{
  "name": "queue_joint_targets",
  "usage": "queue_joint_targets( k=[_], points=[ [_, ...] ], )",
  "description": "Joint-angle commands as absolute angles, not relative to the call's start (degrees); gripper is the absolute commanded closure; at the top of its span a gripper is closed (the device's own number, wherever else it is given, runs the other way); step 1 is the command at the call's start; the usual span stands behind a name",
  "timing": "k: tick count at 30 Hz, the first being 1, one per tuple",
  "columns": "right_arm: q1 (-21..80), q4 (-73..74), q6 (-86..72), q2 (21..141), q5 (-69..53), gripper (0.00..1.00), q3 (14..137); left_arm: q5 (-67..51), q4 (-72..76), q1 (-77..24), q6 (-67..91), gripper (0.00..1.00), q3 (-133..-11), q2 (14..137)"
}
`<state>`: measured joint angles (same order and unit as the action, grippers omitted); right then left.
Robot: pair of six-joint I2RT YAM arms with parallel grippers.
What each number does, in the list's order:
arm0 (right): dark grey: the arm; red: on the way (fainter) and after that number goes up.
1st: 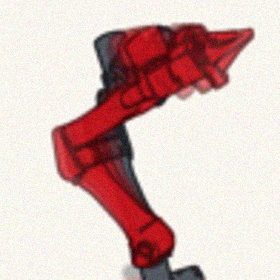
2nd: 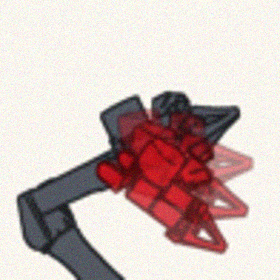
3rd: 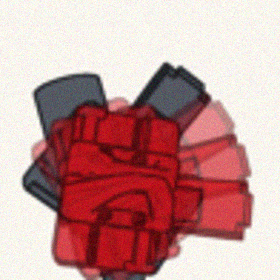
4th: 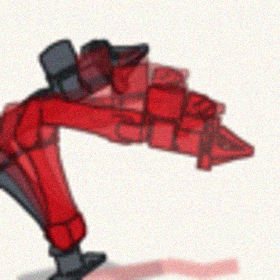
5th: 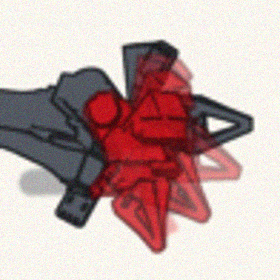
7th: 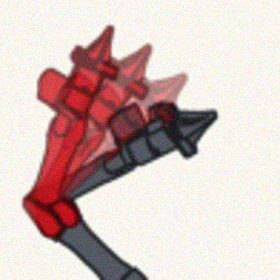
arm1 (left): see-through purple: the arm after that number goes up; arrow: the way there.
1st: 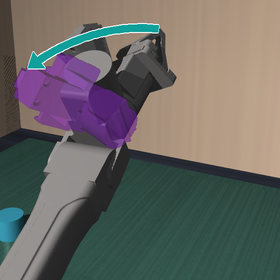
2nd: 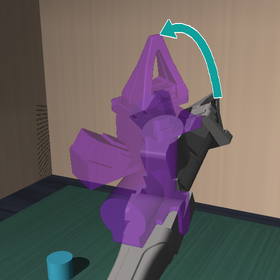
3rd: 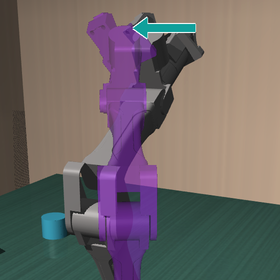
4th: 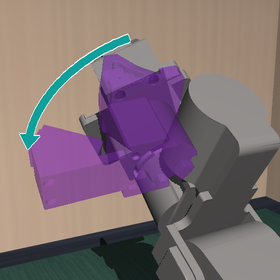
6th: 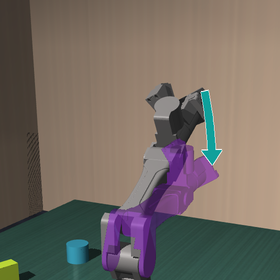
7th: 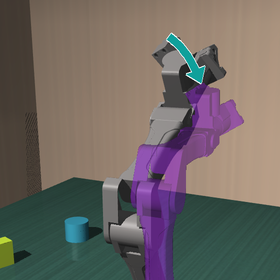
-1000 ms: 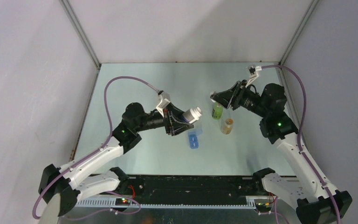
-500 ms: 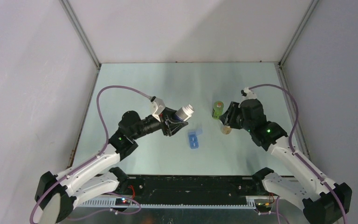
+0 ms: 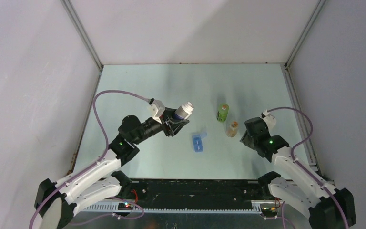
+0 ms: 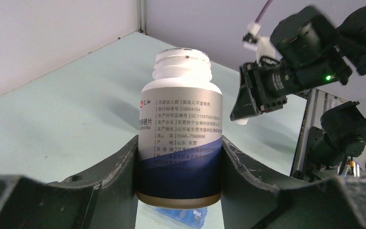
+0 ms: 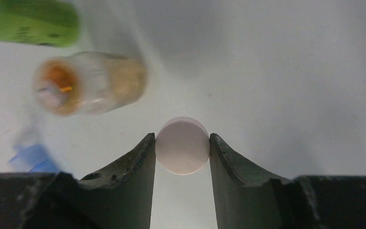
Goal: Sort the pills into containers
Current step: Place the lid of the pill bottle at the center of the board.
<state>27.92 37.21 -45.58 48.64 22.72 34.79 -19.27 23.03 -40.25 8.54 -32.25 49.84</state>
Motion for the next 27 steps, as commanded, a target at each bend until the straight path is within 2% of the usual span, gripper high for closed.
queue_joint_targets(
  k=[1,6,11,13,14,15,16,17,19,24,27],
  points=[
    [22.0,32.2,-48.6,52.6,20.0,0.73,30.8,-17.1,25.8,-40.0,6.0,1.00,-32.3,48.6],
    [20.2,28.2,-47.6,58.6,20.6,0.72,29.5,-17.6,25.5,-40.0,5.5,1.00,-31.6,48.7],
    [20.2,26.3,-45.9,63.7,21.0,0.59,29.8,-18.5,25.6,-40.0,5.5,1.00,-31.8,49.9],
    [20.2,26.7,-46.3,64.0,20.9,0.46,30.1,-18.3,25.4,-40.0,5.6,1.00,-32.0,50.3],
    [20.2,26.9,-46.5,63.5,21.0,0.35,30.2,-17.8,25.3,-40.0,5.6,1.00,-31.9,50.3],
    [20.2,27.5,-46.6,63.1,21.1,0.30,30.4,-17.6,25.2,-40.0,5.6,1.00,-31.9,50.3],
    [20.2,27.9,-46.2,61.8,21.3,0.20,30.5,-17.6,25.2,-40.0,5.6,1.00,-31.8,50.3],
    [20.3,28.5,-45.8,61.1,21.3,0.17,30.7,-17.6,25.2,-40.0,5.7,1.00,-31.7,50.2],
    [20.3,29.6,-44.0,57.7,21.4,0.16,31.3,-17.8,25.2,-40.0,6.0,1.00,-31.6,50.1],
    [22.4,33.8,-38.1,45.3,20.5,0.23,35.5,-18.3,25.6,-40.0,8.2,1.00,-31.4,49.7],
    [27.7,34.9,-35.7,39.3,16.2,0.21,40.6,-17.9,26.0,-39.9,10.0,1.00,-31.7,49.4]
  ],
)
